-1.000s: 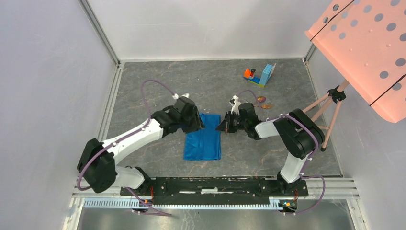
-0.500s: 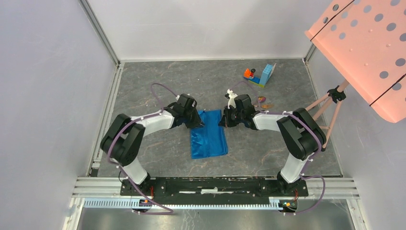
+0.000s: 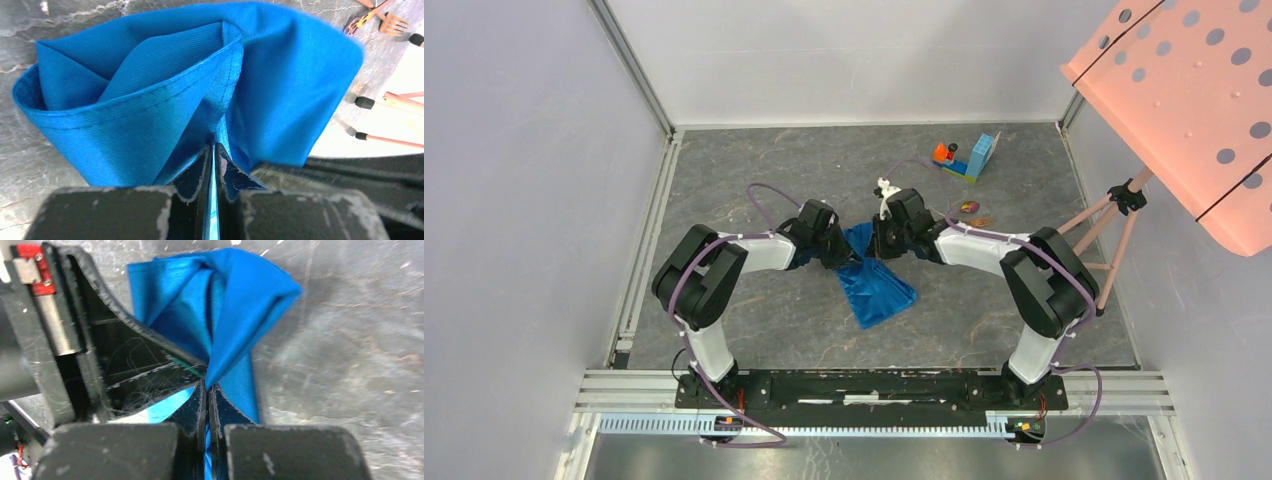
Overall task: Fold the napkin into a case and place the utensils inside
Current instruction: Fold the 2/3-rectangle-folded napkin at the center of the board.
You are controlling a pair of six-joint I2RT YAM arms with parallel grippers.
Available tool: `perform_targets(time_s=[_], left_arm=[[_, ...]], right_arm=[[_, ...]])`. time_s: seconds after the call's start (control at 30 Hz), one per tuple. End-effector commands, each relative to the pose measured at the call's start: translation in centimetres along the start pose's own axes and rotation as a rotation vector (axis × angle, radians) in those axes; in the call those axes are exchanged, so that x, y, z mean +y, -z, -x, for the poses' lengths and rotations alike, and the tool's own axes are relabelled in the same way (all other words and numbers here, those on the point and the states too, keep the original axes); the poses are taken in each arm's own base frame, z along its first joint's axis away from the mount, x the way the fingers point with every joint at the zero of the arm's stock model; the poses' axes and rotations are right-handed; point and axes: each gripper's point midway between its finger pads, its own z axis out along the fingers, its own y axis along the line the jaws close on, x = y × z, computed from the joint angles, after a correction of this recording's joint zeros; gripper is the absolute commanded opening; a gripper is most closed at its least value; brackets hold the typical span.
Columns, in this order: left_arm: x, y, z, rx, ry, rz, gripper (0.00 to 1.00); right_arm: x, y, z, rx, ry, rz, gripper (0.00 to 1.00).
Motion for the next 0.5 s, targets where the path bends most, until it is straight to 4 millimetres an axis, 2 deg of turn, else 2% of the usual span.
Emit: perform_targets(time_s=[0.0, 0.17, 0.27, 0.33, 0.47], left_arm=[[1.5, -1.0, -1.0, 0.025, 0.037, 0.021, 0.11], [1.7, -0.9, -1.1, 0.02, 0.021, 0.017, 0.1], [1.2, -0.3, -1.0, 0.018, -0.001, -0.003, 0.11], [0.4, 0.7, -0.9, 0.014, -0.026, -0.02, 0.15], [-1.2, 3.2, -0.5, -0.005, -0.068, -0.053, 0.34]], right_arm=[[2.8, -0.1, 1.0, -0.04, -0.106, -0.011, 0.0], [4.8, -0.7, 1.1, -0.092, -0.225, 0.067, 0.0], [4.7, -0.9, 1.1, -0.103, -0.235, 0.061, 0.0], [4.2, -0.7, 0.9, -0.121, -0.248, 0.047, 0.0], [3.9, -0.7, 0.7, -0.123, -0.243, 0.038, 0.0]])
